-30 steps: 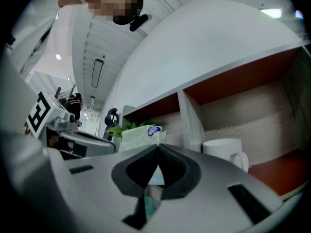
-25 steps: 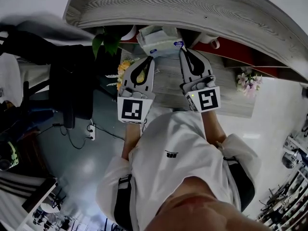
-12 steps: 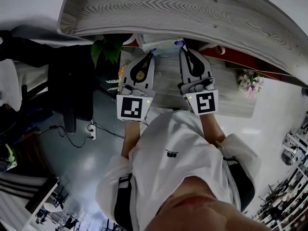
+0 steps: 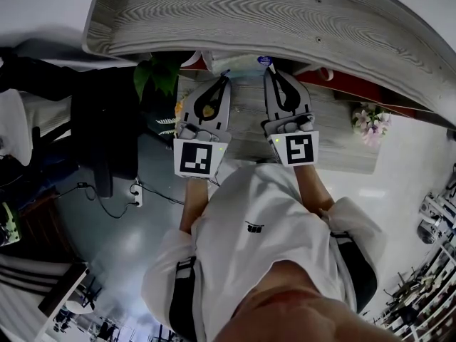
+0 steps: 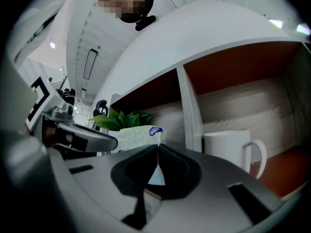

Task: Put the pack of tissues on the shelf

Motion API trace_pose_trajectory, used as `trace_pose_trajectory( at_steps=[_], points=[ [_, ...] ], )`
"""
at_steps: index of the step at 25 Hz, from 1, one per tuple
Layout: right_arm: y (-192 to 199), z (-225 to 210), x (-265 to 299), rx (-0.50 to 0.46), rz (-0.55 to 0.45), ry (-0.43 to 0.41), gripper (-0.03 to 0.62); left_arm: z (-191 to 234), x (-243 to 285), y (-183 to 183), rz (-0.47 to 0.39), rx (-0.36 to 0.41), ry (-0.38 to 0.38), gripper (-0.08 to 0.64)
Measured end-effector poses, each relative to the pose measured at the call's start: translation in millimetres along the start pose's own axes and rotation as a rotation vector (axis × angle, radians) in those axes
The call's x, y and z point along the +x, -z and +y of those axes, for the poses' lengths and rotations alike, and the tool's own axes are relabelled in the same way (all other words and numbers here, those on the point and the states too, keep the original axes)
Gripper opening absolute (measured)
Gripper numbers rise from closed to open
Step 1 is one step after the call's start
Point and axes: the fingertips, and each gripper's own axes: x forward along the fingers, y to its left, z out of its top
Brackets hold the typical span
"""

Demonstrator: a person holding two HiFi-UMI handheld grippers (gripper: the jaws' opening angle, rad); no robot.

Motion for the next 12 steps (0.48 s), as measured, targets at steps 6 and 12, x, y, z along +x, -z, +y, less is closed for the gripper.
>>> trace_pose_trajectory(
  at_steps=[6,12],
  points=[
    [0.9,0.6,-0.5,-0.013,0.011,-0.007,0.029,-0.7,-4.7,-1.5,0.002,0.004,-0.014,0.032],
    [-5.4,4.7,-0.9,0.015,0.013,-0.016,0.029,-4.0,-8.8,-3.8,0.0,0.011,-0.02,0.032]
  ],
)
